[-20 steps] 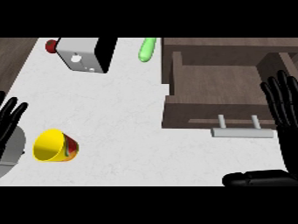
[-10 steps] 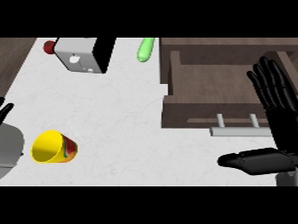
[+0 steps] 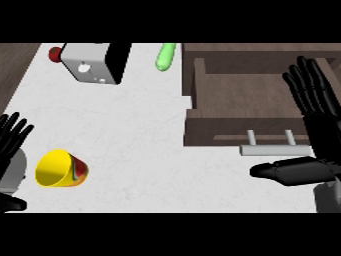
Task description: Pick up the cup, place it into the drawer and close the drawer
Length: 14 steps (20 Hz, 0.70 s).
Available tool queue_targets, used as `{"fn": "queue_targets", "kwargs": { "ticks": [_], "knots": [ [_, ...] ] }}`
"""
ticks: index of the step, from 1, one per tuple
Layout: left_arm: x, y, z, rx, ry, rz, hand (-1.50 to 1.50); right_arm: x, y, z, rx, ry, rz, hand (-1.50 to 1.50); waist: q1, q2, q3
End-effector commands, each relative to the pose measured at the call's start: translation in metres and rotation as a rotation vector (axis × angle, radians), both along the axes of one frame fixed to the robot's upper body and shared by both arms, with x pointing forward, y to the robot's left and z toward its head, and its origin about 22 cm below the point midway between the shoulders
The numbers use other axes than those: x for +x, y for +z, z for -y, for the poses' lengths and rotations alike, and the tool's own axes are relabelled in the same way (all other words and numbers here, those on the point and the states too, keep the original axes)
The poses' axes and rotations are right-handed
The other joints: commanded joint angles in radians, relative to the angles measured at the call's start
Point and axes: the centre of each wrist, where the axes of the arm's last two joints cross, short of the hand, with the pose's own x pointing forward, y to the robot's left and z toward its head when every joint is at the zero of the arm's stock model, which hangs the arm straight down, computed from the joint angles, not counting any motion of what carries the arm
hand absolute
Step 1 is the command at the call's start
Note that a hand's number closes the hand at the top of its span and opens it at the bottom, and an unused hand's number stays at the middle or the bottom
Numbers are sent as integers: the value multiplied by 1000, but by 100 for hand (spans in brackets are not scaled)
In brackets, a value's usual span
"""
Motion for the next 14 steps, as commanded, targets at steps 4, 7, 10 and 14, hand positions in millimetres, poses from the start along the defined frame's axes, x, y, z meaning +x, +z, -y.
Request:
{"fn": "queue_targets", "kwargs": {
  "ticks": [4,7,10,14],
  "knots": [
    [8,-44,-19,44,44,-54,-150,12,14,-1,-1,4,6,-150,-1,1,0],
    [-3,-67,-28,53,50,-59,-150,-3,25,11,6,-14,13,-150,-6,0,-1],
    [0,-78,-28,63,37,-80,-150,10,29,1,-5,15,2,-150,-3,1,-1],
    [3,-93,-28,75,82,-83,-150,-4,20,-2,-2,-3,15,-150,-12,2,-1]
  ]
}}
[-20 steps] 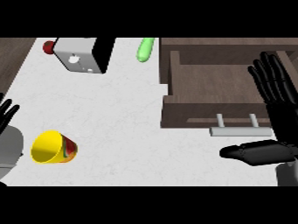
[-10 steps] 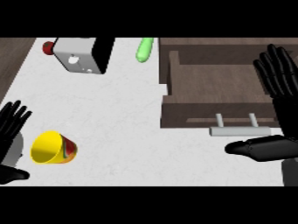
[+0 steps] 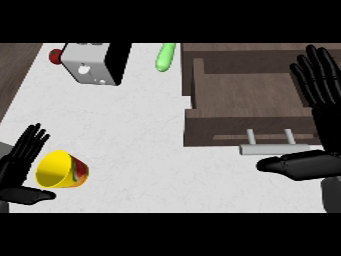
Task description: Pick up the cup, place it into the drawer and close the drawer
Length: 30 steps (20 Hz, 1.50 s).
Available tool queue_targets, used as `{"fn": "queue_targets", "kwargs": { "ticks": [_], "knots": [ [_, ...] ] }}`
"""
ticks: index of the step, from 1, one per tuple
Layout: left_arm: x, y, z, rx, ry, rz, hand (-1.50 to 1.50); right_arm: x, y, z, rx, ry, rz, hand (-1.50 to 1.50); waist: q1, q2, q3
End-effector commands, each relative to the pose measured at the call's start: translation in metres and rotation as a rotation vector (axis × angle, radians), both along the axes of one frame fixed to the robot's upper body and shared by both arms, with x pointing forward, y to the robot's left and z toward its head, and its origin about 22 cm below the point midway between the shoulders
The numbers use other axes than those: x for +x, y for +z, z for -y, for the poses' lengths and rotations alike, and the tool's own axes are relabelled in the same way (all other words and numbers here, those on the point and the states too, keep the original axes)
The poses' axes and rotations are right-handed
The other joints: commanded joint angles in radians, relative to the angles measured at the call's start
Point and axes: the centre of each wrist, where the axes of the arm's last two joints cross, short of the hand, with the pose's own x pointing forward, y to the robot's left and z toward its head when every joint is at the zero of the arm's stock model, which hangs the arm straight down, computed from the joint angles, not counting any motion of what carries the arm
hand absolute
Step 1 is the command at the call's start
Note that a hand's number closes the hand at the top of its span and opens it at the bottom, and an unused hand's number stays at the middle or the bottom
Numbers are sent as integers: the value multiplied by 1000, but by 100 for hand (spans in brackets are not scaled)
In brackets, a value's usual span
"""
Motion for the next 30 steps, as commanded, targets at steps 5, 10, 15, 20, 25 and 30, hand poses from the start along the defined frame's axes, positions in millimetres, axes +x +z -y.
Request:
{"fn": "queue_targets", "kwargs": {
  "ticks": [5,10,15,20,25,30],
  "knots": [
    [-4,-35,-4,-18,2,-4,-150,3,-3,10,10,17,17,-150,-10,9,-14],
    [-26,-48,-11,-53,2,20,-150,18,6,11,-12,-12,-7,-150,-4,11,-15],
    [-5,-52,9,-42,-2,37,-150,13,7,0,-9,25,8,-150,-14,11,-16],
    [-7,-52,6,-58,10,71,-150,6,-4,2,0,0,3,-150,-18,14,-17],
    [-2,-55,16,-60,-23,76,-150,3,9,16,-21,18,-7,-150,-20,11,-16],
    [6,-59,31,-137,-73,39,-150,11,14,15,-33,-15,9,-150,-16,15,-17]
  ]
}}
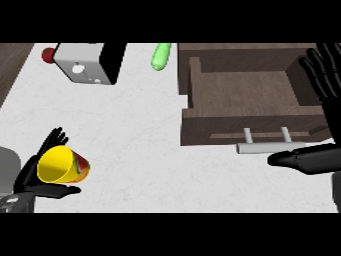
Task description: Pick up the cup, place it into the drawer and close the drawer
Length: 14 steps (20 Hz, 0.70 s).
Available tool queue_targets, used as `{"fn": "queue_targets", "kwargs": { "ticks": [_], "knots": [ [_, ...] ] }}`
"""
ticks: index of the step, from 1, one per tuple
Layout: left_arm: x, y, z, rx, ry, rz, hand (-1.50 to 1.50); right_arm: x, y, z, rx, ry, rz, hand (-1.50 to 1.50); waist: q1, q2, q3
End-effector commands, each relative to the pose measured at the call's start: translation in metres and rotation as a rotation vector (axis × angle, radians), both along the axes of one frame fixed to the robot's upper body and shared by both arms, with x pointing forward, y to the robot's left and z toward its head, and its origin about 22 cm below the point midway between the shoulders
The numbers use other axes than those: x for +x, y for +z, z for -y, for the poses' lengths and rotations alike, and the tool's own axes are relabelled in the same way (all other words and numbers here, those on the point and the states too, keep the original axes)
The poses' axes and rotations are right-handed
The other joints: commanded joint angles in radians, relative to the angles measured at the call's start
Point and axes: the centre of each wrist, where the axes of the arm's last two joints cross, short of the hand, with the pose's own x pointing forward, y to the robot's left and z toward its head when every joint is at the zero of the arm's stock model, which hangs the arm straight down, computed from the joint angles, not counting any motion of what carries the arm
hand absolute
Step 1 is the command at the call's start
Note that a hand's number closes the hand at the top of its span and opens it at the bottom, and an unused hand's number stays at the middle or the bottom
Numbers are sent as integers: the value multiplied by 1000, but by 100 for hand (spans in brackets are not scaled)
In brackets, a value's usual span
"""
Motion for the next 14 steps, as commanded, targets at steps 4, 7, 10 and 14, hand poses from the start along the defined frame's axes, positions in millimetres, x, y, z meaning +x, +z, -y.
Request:
{"fn": "queue_targets", "kwargs": {
  "ticks": [4,7,10,14],
  "knots": [
    [4,-12,31,-277,-153,86,150,1,2,5,3,-10,-7,-150,-4,2,-2],
    [15,1,25,-145,-88,275,150,0,3,7,-12,-7,-11,-150,6,-2,-1],
    [29,2,44,-22,8,341,150,5,1,-12,-2,11,7,-150,6,3,-1],
    [39,4,55,69,236,377,150,3,2,8,-16,21,-18,-150,-2,2,0]
  ]
}}
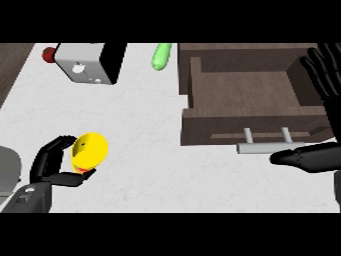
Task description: Pick up the cup, place it into the drawer and close the drawer
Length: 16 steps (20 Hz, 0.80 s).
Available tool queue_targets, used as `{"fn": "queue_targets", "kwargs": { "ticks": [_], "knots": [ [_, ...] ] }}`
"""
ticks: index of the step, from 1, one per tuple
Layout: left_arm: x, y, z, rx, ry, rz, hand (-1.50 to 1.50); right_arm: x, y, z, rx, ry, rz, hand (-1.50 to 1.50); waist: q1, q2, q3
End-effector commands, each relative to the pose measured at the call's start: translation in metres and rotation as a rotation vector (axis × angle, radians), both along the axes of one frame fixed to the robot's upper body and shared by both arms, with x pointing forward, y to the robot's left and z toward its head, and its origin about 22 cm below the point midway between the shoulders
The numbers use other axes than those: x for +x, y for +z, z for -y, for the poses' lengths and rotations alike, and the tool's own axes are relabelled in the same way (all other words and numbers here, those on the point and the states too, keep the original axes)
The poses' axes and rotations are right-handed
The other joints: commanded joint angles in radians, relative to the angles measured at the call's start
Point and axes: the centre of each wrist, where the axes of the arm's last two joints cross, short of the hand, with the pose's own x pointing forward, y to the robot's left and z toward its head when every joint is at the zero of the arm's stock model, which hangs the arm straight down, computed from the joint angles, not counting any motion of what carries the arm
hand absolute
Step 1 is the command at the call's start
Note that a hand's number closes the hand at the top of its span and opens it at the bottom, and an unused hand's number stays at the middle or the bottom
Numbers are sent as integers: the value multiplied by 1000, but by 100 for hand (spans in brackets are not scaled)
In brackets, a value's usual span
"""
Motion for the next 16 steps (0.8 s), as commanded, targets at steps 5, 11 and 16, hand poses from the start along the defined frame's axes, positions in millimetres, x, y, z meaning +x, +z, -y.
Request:
{"fn": "queue_targets", "kwargs": {
  "ticks": [5,11,16],
  "knots": [
    [31,0,60,-97,308,217,150,-5,5,6,16,5,9,-150,-10,-2,1],
    [71,31,97,-215,54,324,150,-2,8,11,5,-7,-16,-150,6,-10,4],
    [116,88,108,-197,-49,358,150,-4,2,12,-6,-21,-18,-150,24,-16,6]
  ]
}}
